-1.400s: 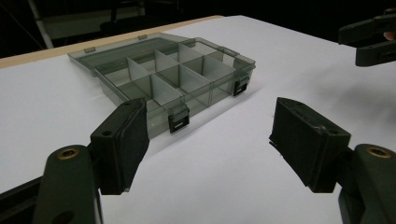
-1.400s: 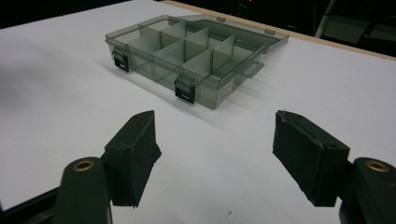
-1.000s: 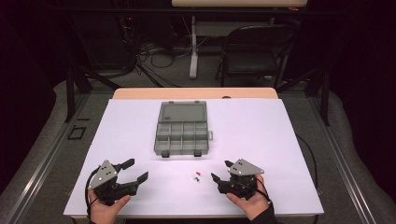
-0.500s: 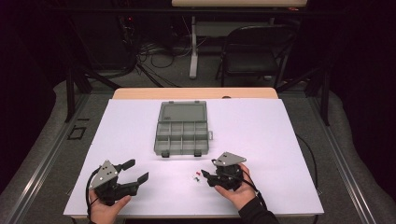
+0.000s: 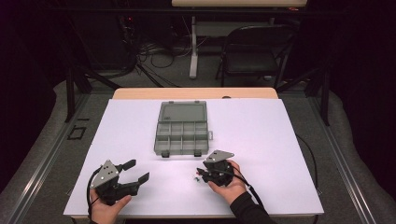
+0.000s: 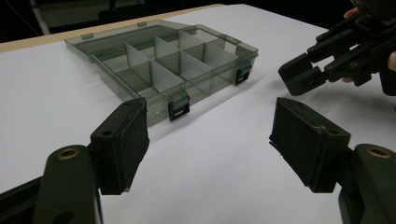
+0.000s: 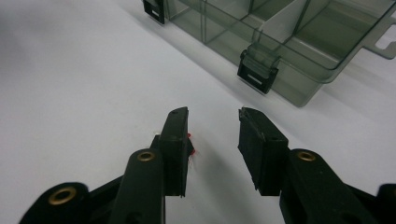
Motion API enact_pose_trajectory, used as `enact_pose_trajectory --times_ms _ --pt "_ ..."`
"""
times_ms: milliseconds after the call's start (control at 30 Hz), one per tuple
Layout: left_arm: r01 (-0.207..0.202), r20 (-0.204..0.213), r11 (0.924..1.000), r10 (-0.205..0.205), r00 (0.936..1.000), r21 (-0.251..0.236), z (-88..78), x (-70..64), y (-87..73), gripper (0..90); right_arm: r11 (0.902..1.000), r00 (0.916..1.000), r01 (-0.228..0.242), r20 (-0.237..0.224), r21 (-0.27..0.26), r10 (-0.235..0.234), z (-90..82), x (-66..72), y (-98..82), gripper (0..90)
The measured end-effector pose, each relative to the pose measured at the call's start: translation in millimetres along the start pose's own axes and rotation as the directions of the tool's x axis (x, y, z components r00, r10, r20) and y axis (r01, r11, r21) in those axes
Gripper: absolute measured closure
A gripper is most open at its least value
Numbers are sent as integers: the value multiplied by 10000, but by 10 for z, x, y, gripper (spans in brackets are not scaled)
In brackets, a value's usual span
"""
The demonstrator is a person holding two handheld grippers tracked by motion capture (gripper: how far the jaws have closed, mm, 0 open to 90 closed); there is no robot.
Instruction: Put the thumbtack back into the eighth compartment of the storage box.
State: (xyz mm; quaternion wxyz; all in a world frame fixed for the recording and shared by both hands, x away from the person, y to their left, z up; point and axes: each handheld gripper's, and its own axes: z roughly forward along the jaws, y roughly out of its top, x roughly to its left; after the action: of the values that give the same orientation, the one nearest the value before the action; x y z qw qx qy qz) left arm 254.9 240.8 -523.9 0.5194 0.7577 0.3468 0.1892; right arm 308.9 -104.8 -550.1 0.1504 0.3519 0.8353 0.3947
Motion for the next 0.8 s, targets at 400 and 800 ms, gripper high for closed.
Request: enact_pose_trajectory --times_ms 400,800 --pt "4 7 10000 -4 10000 22 11 2 -3 274 10000 9996 80 -273 5 -80 54 41 -31 730" --pt "-5 12 10000 5 10000 -4 2 2 -2 274 9997 9988 188 -451 176 -180 45 37 -107 816"
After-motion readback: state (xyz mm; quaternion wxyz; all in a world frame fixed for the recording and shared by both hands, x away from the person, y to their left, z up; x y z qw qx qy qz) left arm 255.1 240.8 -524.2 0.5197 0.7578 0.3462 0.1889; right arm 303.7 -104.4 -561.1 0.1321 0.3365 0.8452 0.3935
